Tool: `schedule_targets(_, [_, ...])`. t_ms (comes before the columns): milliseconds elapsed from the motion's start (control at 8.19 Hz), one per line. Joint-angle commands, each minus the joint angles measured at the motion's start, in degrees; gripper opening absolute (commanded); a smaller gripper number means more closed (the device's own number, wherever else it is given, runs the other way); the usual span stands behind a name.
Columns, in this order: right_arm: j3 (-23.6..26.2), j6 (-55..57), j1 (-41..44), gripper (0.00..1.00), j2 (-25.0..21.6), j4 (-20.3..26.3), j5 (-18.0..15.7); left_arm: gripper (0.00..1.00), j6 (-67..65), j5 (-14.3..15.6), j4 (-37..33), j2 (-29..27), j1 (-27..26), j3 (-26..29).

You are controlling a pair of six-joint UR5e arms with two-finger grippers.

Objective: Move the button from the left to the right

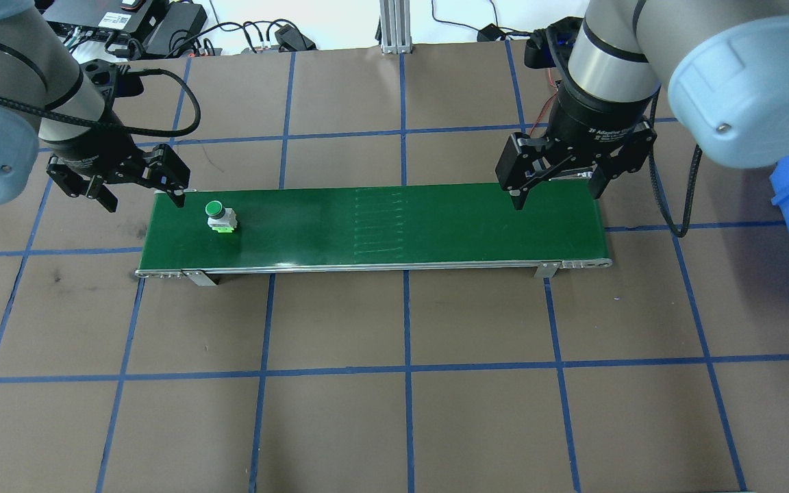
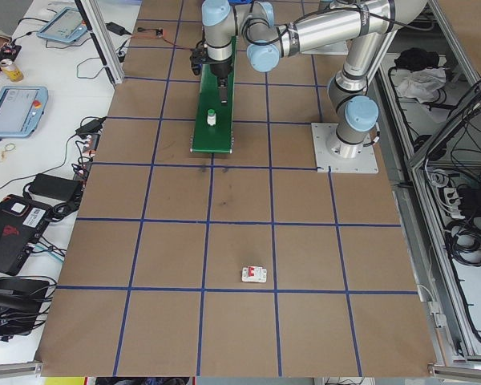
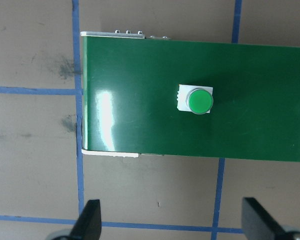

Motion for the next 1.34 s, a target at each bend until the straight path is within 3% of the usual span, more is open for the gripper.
schedule_targets(0, [1.65, 0.19, 0.0, 1.0, 1.05, -4.04, 6.06, 1.0, -0.1, -0.06, -0.51, 3.79, 0.12, -0.01])
schedule_targets(244, [3.58, 2.54, 0.0, 1.0, 4.12, -9.77, 5.99, 1.0, -0.54, 0.12, -0.33, 3.1, 0.3, -0.1])
schedule_targets(611, [4.2, 3.79, -1.4, 1.0, 6.93, -11.8, 5.9, 1.0, -0.45, 0.12, -0.5, 4.15, 0.3, -0.63])
schedule_targets(1221, [6.05, 3.79, -2.81, 0.99, 7.21, -14.62, 5.99, 1.0, -0.45, 0.12, -0.85, 4.41, 0.3, -0.72])
